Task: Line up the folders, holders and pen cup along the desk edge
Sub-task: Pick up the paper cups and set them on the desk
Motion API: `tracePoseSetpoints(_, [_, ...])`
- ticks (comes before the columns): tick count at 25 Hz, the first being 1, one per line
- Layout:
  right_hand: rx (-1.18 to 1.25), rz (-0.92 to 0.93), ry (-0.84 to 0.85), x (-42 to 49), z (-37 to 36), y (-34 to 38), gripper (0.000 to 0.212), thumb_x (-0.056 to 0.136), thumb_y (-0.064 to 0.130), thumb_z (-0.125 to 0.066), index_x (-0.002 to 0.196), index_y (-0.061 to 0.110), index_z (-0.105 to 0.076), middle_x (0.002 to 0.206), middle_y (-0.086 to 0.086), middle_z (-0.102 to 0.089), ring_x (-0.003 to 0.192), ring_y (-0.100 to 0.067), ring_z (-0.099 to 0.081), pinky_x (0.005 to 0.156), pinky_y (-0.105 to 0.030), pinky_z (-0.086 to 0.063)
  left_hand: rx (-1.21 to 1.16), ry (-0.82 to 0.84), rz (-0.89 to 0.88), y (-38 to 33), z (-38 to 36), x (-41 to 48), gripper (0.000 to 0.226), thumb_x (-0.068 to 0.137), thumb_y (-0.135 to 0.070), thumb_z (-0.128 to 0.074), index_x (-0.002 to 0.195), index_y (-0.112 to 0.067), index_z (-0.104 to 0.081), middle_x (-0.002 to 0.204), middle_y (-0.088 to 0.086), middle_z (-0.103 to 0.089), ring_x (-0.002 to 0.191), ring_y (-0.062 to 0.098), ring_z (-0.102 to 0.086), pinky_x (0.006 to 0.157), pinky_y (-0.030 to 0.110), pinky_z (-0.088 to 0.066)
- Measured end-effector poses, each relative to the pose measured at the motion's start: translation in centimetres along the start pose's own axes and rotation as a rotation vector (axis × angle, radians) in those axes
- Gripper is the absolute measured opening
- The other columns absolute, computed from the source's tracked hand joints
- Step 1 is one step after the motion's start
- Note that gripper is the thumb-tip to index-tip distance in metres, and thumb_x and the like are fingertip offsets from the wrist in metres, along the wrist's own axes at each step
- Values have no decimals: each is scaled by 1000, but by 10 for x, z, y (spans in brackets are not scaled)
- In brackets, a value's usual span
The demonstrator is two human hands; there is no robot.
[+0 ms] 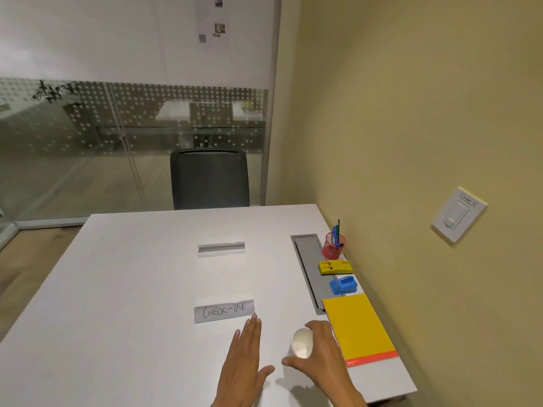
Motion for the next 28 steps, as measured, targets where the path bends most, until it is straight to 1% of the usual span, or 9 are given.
tracePoseSetpoints(5, [11,79,-49,-28,-25,66,98,45,72,-78,125,26,-44,119,6,-35,110,-17,-51,81,-23,-49,-31,16,-79,29,31,-33,98,91,-62,-45,156,-18,14,160,-11,30,152,9,23,126,31,7])
tracePoseSetpoints(10, [55,181,-46,-54,-43,119,97,48,74,-75,125,23,-47,114,8,-36,110,-15,-47,79,-22,-49,-219,-21,-9,47,55,-61,94,90,-55,-56,158,-26,3,162,-22,11,151,-2,13,128,26,1])
tracePoseSetpoints(11, [55,195,-45,-58,-45,128,95,48,75,-74,124,24,-48,114,8,-37,110,-15,-47,78,-23,-49,-276,-42,40,50,61,-68,93,89,-55,-58,158,-29,-1,163,-23,4,150,-3,7,128,29,-7])
tracePoseSetpoints(13, [31,232,-42,-66,-46,144,94,46,77,-71,120,25,-51,112,8,-40,110,-14,-45,77,-25,-50,-416,-77,132,56,75,-78,89,82,-55,-63,155,-36,-15,160,-25,-21,148,0,-20,122,35,-31])
tracePoseSetpoints(15, [-13,277,-49,-72,-48,159,92,45,76,-70,120,25,-53,112,7,-43,109,-14,-46,80,-27,-51,-546,-108,187,60,85,-88,77,73,-49,-69,140,-51,-31,141,-32,-49,130,-4,-50,103,31,-52])
tracePoseSetpoints(16, [-27,304,-51,-74,-50,166,91,45,75,-70,119,26,-55,112,7,-44,109,-15,-46,81,-28,-51,-583,-141,221,62,90,-93,72,71,-45,-72,133,-54,-37,129,-34,-58,118,-5,-58,92,27,-57])
tracePoseSetpoints(18, [-45,352,-37,-80,-56,179,89,45,73,-72,118,25,-56,113,6,-45,108,-16,-47,80,-29,-52,-627,-198,262,69,95,-103,67,69,-37,-76,125,-54,-43,116,-33,-65,106,-4,-65,80,23,-60])
tracePoseSetpoints(22, [-96,414,-14,-88,-70,196,89,47,71,-74,121,24,-54,116,4,-45,107,-18,-48,80,-31,-52,-635,-236,258,83,104,-116,66,67,-32,-77,123,-54,-49,116,-32,-65,106,-7,-64,75,14,-57])
tracePoseSetpoints(28, [-109,377,-20,-67,-103,235,86,53,70,-75,121,24,-52,118,6,-43,108,-18,-48,75,-28,-52,-634,-196,237,137,120,-99,56,67,-34,-72,117,-51,-53,111,-32,-66,99,-5,-65,78,28,-60])
Point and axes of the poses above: each hand's wrist, its own x-axis towards the middle knuckle, its own z-axis out of the back of the hand, y = z × x, the point moved 4 cm from there along x, towards the middle knuckle
